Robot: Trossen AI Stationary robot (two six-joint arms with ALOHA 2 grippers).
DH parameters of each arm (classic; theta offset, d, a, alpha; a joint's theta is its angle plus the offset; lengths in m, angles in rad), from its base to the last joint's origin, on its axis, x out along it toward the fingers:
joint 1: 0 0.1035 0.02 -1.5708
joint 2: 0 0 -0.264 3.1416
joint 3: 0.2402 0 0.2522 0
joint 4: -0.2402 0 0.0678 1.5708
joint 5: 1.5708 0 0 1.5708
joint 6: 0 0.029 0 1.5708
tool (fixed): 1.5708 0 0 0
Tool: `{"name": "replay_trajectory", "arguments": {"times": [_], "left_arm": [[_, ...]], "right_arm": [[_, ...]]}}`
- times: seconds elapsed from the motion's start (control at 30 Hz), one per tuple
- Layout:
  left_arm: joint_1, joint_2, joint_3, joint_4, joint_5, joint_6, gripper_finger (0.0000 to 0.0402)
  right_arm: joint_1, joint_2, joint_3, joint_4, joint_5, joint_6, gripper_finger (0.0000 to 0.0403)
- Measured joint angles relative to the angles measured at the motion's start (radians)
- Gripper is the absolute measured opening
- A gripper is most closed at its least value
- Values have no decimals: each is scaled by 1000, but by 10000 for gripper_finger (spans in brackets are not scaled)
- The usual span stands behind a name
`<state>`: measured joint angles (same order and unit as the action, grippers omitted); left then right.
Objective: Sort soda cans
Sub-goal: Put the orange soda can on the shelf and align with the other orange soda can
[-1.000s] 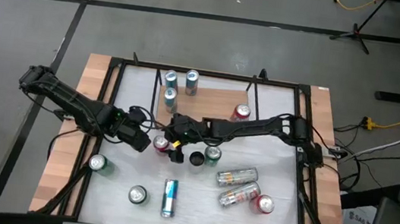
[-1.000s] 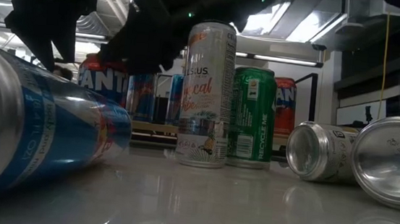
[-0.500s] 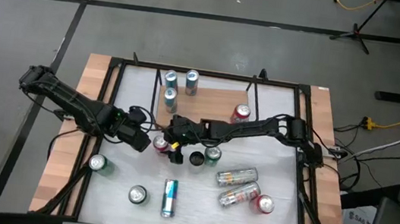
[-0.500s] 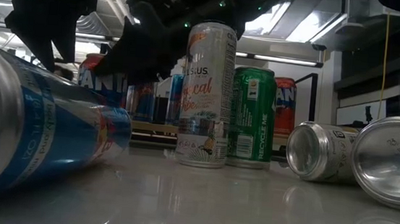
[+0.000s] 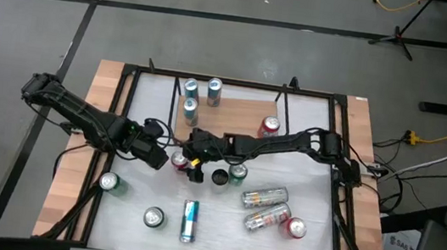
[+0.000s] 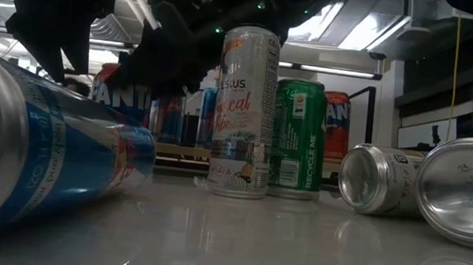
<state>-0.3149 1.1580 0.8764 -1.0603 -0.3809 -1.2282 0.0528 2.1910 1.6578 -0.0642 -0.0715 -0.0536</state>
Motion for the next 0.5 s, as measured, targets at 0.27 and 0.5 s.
{"name": "replay_trajectory", "arguments": {"times": [0.27, 0.5], "left_arm": [[0, 0, 0, 0, 0, 0, 335], [0, 0, 0, 1, 0, -1, 335]], "right_arm": [[0, 0, 0, 11, -1, 0, 355], [0, 0, 0, 15, -24, -1, 282]]}}
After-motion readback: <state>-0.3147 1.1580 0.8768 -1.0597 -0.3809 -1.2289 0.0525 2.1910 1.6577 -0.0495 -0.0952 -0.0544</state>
